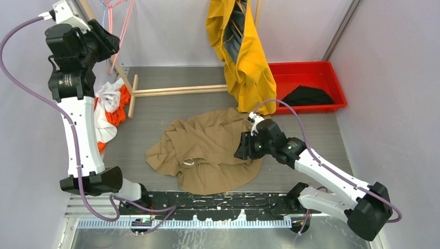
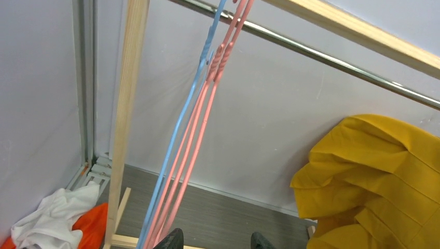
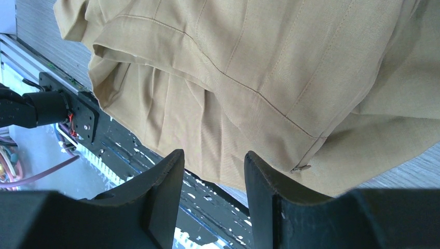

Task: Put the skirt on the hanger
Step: Move the hanger to the clothesline.

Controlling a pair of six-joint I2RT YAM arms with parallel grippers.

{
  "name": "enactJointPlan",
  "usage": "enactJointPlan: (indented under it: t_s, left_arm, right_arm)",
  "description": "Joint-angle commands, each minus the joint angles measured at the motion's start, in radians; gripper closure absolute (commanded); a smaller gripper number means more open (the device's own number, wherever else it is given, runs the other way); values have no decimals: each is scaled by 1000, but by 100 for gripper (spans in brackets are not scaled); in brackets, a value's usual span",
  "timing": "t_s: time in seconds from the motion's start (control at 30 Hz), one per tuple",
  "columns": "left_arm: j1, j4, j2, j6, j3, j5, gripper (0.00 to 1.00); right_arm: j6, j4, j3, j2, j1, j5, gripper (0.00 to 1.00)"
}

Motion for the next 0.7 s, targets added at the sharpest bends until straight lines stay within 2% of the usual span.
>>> enactJointPlan:
  t_s: [0.0, 0.23, 0.67]
  left_arm:
    - [7, -19, -12, 12, -28, 12, 51]
    - [6, 7, -32, 38, -72, -60, 51]
    - [4, 37, -13, 22, -107, 1, 52]
  right_arm:
    - [-3, 57, -3, 2, 4, -21, 49]
    - [-1, 66, -14, 6, 6, -30, 49]
    - [0, 80, -20, 22, 5, -35, 49]
